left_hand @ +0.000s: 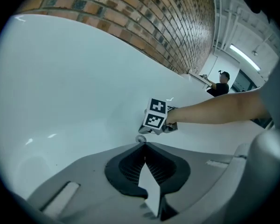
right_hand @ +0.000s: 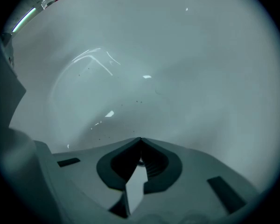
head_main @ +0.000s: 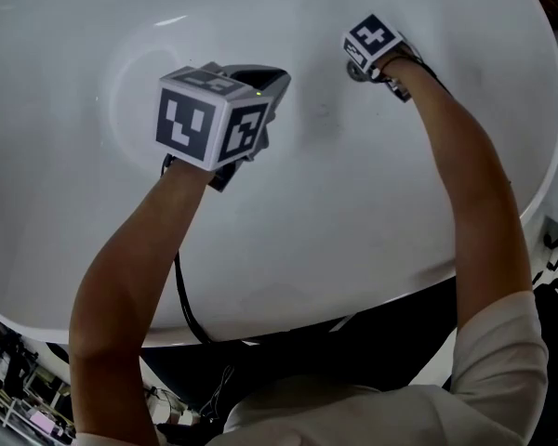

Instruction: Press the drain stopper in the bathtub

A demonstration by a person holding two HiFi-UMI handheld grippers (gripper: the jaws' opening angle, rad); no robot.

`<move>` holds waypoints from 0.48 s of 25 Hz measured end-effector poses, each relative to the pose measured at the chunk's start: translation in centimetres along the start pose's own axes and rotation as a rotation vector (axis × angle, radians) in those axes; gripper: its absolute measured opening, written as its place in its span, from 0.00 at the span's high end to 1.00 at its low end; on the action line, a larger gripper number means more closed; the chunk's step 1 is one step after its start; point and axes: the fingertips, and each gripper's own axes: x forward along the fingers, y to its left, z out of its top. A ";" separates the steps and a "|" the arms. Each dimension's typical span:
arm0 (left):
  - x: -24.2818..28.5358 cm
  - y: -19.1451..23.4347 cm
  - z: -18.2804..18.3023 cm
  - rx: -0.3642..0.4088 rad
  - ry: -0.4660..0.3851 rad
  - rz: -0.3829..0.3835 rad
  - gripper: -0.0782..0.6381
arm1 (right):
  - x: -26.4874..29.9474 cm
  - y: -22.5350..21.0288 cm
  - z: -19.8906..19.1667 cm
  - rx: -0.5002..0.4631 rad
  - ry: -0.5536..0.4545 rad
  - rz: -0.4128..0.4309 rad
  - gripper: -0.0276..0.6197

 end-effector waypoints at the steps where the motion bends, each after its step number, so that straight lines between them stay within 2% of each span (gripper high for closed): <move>1: 0.5 0.0 -0.3 -0.013 0.006 -0.006 0.88 | 0.7 0.2 -0.4 0.010 0.010 0.021 0.93; 3: 1.4 0.1 -0.8 -0.037 0.016 -0.018 0.88 | 2.1 0.4 -1.3 0.036 0.038 0.053 0.93; 6: 2.4 0.6 -1.4 -0.065 0.025 -0.025 0.88 | 4.0 -1.1 -2.8 0.065 0.084 0.039 0.93; 12: 3.4 1.1 -2.1 -0.116 0.034 -0.032 0.88 | 5.2 -1.4 -4.2 0.110 0.102 0.057 0.93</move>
